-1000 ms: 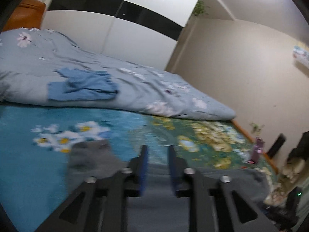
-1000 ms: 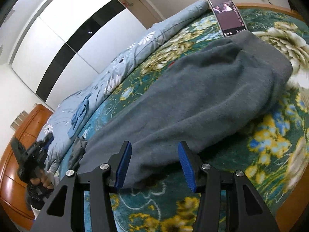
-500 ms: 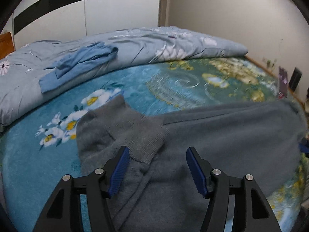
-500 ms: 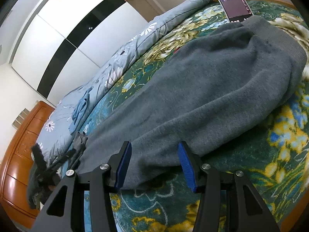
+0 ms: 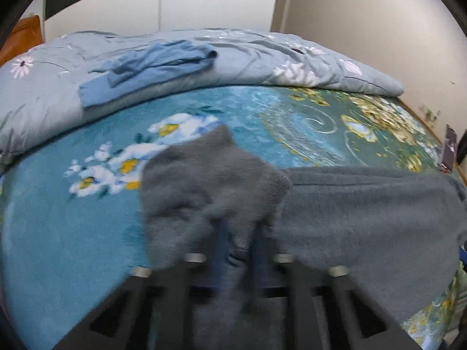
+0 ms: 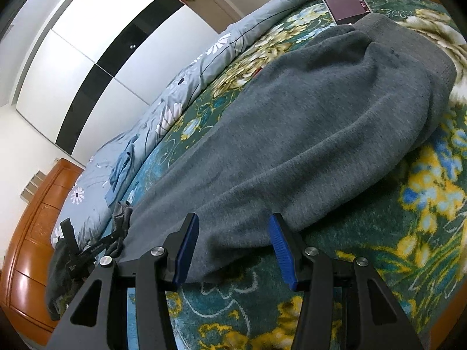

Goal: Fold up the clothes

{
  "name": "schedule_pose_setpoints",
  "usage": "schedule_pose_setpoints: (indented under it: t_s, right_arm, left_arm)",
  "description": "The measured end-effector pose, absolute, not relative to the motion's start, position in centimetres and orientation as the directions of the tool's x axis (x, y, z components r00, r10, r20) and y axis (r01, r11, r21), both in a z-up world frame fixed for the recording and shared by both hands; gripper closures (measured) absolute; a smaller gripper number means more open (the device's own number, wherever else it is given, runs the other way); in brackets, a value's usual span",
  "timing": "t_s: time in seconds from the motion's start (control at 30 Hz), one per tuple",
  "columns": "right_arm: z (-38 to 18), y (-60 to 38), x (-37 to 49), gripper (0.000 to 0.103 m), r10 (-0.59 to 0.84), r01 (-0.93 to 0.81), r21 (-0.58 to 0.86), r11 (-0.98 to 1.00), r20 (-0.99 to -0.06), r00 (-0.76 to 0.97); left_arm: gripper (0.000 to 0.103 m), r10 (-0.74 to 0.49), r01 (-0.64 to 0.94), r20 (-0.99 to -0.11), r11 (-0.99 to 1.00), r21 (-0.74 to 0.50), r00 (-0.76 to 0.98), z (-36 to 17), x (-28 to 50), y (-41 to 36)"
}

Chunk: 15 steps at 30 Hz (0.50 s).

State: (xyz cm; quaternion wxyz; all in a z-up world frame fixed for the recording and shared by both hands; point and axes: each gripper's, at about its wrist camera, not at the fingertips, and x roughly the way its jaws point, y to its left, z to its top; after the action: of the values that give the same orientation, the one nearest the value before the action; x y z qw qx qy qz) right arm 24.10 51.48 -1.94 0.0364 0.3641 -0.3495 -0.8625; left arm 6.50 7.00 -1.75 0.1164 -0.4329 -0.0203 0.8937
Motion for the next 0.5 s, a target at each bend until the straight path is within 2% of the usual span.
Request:
schedule_pose_setpoints:
  t_s: [0.17, 0.3, 0.33, 0.4, 0.47, 0.5]
  right_arm:
    - [-1.9, 51.5, 24.4, 0.051, -0.324, -0.190, 0.645, -0.740, -0.589, -0.741]
    - [-1.8, 51.3, 24.5, 0.051, -0.334, -0.182, 0.654, -0.735, -0.582, -0.742]
    - [-1.7, 51.2, 24.5, 0.051, -0.335, -0.180, 0.654, -0.735, -0.581, -0.741]
    - [-1.7, 51.1, 24.6, 0.051, -0.338, -0.177, 0.654, -0.735, -0.581, -0.740]
    - [-1.7, 51.1, 24.5, 0.051, -0.341, -0.176, 0.657, -0.733, -0.579, -0.741]
    - [-1.8, 51.0, 24.5, 0.051, -0.343, -0.176, 0.659, -0.731, -0.577, -0.741]
  left_arm:
    - [0.091, 0.261, -0.167, -0.762, -0.965, -0.201, -0.593, -0.9, 6.1, 5.8]
    - [0.084, 0.284, -0.151, -0.763, -0.958, -0.242, -0.581, -1.3, 5.9, 6.7]
    - [0.077, 0.287, -0.150, -0.761, -0.958, -0.246, -0.582, -1.3, 5.9, 7.0]
    - [0.054, 0.285, -0.150, -0.760, -0.958, -0.245, -0.584, -1.5, 5.6, 7.8]
    - [0.041, 0.264, -0.161, -0.768, -0.964, -0.210, -0.583, -1.8, 5.5, 8.9]
    - [0.039, 0.241, -0.170, -0.773, -0.970, -0.173, -0.588, -1.9, 5.5, 9.6]
